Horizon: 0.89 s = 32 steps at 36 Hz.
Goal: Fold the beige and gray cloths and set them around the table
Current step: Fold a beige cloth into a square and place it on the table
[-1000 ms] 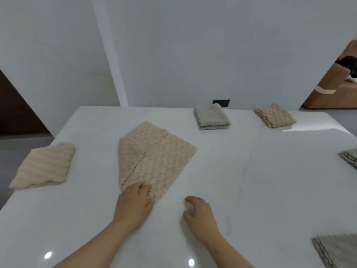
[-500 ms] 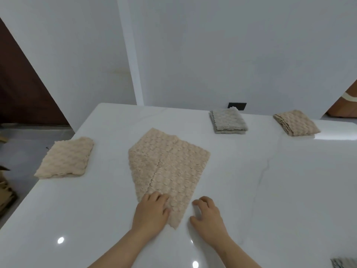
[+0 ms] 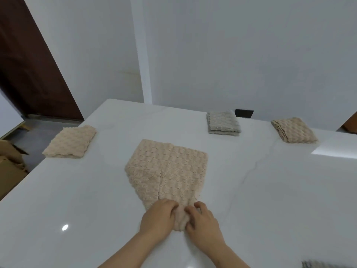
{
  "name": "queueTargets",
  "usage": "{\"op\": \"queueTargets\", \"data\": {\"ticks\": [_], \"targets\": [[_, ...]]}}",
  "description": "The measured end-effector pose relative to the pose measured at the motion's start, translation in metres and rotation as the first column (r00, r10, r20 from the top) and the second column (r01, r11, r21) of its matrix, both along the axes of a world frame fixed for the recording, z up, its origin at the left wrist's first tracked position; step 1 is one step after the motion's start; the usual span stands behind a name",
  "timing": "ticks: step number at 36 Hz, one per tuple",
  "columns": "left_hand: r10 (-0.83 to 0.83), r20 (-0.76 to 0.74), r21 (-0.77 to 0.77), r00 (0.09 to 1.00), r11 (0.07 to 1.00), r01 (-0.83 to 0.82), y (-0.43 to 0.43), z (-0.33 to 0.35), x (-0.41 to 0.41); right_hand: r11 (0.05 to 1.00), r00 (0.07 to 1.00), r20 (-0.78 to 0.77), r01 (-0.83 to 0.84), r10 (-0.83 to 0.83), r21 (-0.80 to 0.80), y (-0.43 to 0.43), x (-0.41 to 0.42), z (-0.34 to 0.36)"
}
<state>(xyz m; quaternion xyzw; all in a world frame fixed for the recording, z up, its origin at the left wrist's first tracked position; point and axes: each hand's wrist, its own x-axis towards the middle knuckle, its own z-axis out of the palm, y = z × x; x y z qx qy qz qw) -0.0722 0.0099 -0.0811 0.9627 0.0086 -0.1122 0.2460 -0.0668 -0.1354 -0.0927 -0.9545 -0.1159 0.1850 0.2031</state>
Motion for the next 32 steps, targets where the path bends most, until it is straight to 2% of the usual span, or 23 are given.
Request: {"op": "queueTargets", "data": {"ticks": [4,5,8,10,15,20,23,27,32], "targets": [[0.069,0.255,0.12,0.964,0.987,-0.103,0.014,0.001,-0.001,1.0,1.0,-0.004,0.016,-0.016,0.01,-0.002,-0.003,0.002],[0.064,0.247,0.163,0.967,0.981,-0.107,0.017,0.002,0.0,0.999,1.0,-0.002,0.029,-0.029,0.025,-0.002,-0.004,0.002],[0.07,0.057,0.219,0.996,0.972,-0.081,0.021,-0.001,0.003,0.996,0.998,0.001,0.066,-0.067,0.052,-0.002,-0.005,0.004],[0.06,0.02,0.234,0.998,0.97,-0.063,0.025,-0.002,0.004,0.994,0.996,0.004,0.087,-0.087,0.059,-0.002,-0.005,0.005],[0.067,0.029,0.189,0.997,0.979,-0.071,0.027,-0.002,0.004,0.973,0.981,-0.055,0.193,-0.187,0.125,0.0,-0.005,0.01],[0.162,-0.011,0.135,0.987,0.978,-0.159,0.029,0.002,0.006,0.95,0.961,-0.084,0.273,-0.263,0.153,-0.002,-0.001,0.011],[0.25,-0.009,0.046,0.968,0.967,-0.249,0.03,0.005,0.008,0.959,0.963,-0.091,0.263,-0.254,0.107,-0.002,0.001,0.009],[0.281,0.016,-0.046,0.959,0.959,-0.28,0.034,0.006,0.008,0.973,0.972,-0.074,0.225,-0.222,0.046,-0.001,0.0,0.008],[0.328,0.073,0.007,0.942,0.944,-0.33,0.049,0.004,-0.002,0.975,0.974,-0.071,0.218,-0.214,0.053,-0.001,0.002,0.008]]}}
